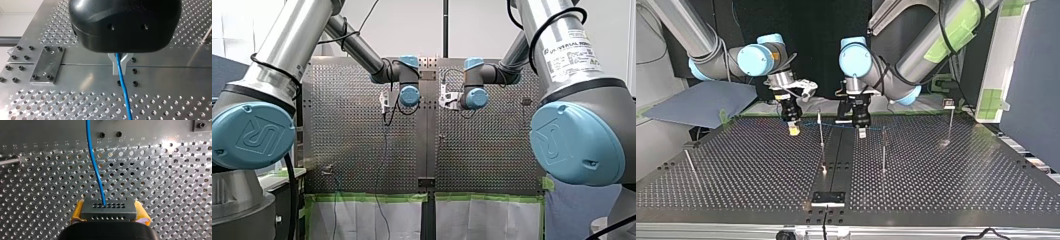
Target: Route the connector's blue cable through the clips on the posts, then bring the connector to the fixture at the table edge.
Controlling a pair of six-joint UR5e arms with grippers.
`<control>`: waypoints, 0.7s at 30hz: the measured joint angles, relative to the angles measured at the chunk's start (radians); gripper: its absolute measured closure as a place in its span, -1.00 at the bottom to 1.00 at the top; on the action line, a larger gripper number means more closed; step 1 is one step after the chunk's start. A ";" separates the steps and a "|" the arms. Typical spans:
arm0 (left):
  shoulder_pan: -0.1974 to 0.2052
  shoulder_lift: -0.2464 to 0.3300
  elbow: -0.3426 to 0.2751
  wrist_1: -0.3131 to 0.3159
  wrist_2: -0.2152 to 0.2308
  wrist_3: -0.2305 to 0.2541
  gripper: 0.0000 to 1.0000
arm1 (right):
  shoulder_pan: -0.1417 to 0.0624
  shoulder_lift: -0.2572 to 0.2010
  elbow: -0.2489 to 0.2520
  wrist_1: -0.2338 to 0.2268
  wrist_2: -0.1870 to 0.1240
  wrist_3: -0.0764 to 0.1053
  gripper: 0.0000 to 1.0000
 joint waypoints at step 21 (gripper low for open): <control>-0.061 -0.036 -0.030 0.005 -0.002 0.012 1.00 | -0.004 0.000 0.061 0.020 0.013 -0.001 1.00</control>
